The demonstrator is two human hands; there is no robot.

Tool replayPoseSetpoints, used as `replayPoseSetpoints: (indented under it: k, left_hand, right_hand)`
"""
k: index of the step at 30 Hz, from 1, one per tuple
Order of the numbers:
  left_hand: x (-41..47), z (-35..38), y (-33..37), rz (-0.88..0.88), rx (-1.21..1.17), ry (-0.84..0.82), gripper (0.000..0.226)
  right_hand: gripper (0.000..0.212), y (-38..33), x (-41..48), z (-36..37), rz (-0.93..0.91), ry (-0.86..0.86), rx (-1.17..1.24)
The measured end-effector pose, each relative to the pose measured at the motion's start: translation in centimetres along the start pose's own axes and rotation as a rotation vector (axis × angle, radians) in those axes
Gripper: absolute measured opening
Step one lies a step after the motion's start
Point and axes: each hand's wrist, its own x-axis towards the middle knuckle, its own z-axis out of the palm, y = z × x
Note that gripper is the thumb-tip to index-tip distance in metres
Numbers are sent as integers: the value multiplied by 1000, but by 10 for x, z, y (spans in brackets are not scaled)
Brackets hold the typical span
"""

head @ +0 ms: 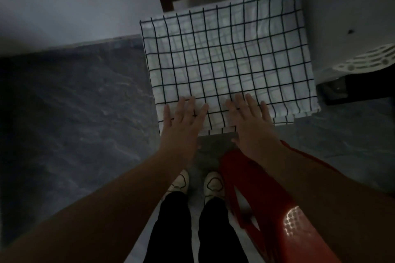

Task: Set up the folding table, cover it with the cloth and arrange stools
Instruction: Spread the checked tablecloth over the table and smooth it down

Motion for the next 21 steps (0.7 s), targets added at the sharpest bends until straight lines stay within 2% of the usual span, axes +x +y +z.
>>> replayPoseSetpoints:
  k: [2, 7, 11, 13, 18, 21]
  left_hand:
    - [5, 14, -8, 18, 11, -34, 103]
    - [2, 15, -22, 88, -6, -88, 98]
    - [1, -6, -30, 94, -98, -105, 79]
    - [-3, -25, -32, 68, -175, -88, 64]
    - [-39, -109, -32, 33, -290, 59, 41]
    - [-69, -164, -29, 44, -338, 133, 35]
  right_hand:
    - [91, 8, 3, 11, -4, 3, 1]
    - [82, 18, 3, 6, -47, -31, 49]
    - [70, 9, 2, -15, 17, -112, 96]
    - [60, 1, -6, -28, 74, -102, 105]
    - [25, -16, -45, -90, 132, 155, 67]
    - [17, -24, -87, -146, 164, 319, 137]
